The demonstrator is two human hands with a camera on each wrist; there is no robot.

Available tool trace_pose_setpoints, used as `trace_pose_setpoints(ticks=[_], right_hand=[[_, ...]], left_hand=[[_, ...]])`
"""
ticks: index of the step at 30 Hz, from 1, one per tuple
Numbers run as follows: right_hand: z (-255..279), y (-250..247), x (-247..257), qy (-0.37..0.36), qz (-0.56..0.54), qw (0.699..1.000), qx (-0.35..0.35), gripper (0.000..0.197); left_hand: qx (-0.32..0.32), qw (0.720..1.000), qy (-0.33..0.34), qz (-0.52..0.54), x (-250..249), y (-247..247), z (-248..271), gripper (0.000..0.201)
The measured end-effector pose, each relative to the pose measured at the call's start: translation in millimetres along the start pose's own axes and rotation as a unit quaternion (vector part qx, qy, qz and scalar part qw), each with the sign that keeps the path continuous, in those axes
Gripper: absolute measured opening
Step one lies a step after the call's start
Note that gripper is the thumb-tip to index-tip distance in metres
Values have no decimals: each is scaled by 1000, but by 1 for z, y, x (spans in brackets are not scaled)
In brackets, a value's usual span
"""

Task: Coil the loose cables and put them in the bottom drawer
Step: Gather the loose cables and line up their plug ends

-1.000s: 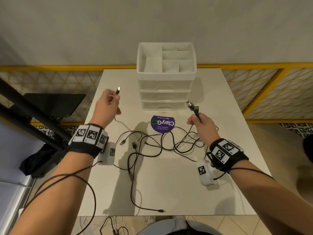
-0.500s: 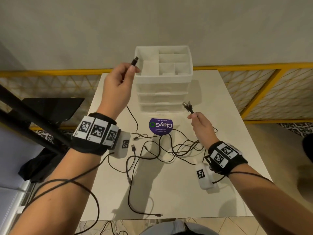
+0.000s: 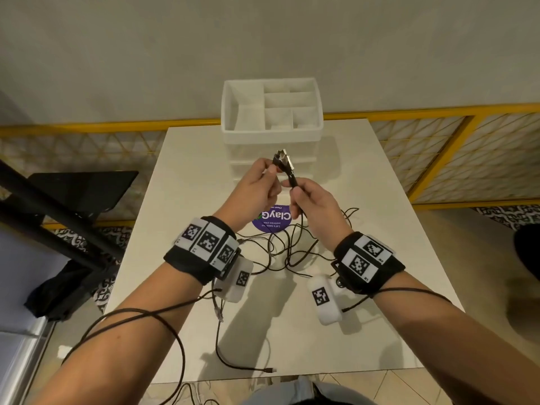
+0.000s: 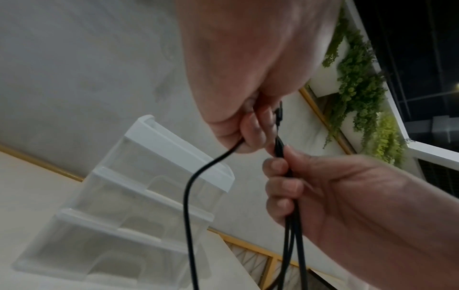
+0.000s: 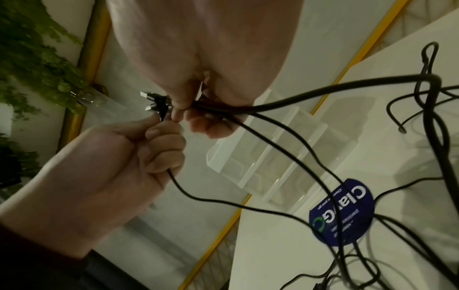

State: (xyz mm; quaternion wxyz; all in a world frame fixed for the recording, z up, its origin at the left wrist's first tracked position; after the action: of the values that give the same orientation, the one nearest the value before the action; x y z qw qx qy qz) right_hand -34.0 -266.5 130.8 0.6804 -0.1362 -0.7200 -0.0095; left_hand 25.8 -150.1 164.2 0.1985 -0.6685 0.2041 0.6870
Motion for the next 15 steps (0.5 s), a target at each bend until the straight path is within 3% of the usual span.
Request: trace_pose_setpoints(ticks=[5, 7, 10, 15], right_hand=[[-1, 0, 2, 8, -20, 999, -32, 24], [-1, 3, 0, 14, -28, 999, -35, 24], [3, 10, -5, 29, -45, 998, -35, 20], [7, 17, -17, 53, -47, 997, -35, 20]], left_hand=[[10, 1000, 9, -17, -3, 4, 2, 21], [-18, 998, 24, -62, 1, 3, 2, 17], [-60, 994, 25, -88, 9, 2, 3, 26], [-37, 992, 1, -120, 20, 3, 5, 12]])
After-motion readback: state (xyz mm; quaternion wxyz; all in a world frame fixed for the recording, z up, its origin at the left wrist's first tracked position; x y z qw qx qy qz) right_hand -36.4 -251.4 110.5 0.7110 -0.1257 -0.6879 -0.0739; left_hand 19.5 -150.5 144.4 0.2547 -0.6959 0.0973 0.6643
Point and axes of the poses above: each hand's wrist, its own z-axis away from the middle knuckle, its own y-axis out of the palm, x = y × z, the point moved 4 cm from there along -z, towards the middle knuckle, and after that the axes turned 5 degrees about z, right-handed, at the moved point
